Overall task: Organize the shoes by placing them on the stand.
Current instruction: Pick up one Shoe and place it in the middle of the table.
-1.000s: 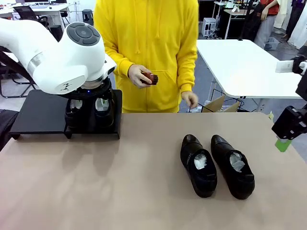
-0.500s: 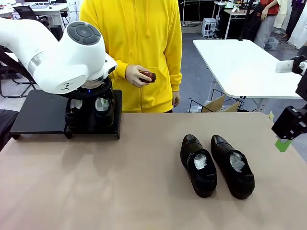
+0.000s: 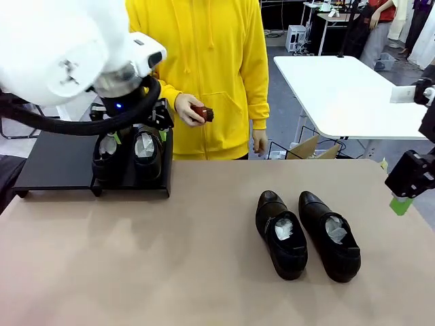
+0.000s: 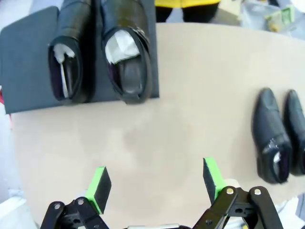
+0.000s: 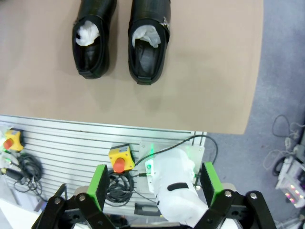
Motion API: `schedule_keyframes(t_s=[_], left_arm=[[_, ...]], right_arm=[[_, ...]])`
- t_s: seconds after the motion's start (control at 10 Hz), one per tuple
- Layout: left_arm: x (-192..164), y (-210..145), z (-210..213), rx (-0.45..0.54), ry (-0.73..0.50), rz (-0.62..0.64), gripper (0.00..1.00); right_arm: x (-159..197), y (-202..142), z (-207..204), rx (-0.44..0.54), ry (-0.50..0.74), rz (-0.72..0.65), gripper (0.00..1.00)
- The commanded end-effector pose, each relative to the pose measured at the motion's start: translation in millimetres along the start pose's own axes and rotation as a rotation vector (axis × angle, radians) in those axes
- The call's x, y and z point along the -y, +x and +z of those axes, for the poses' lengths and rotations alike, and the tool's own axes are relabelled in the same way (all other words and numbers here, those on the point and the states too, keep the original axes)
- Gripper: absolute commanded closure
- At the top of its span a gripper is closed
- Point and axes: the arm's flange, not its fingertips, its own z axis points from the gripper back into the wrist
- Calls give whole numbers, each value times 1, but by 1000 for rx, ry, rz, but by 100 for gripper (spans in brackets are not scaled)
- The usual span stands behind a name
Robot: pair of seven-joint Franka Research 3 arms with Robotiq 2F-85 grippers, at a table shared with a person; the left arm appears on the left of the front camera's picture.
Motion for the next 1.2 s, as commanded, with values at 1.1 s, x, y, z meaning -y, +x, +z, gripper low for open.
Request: schedule_keyframes(t_s=[1.1], left_arm=[[-33,-8,32,-77,-151,-24,0]], right_arm=[[-90,58,-113,92,55,283,0]])
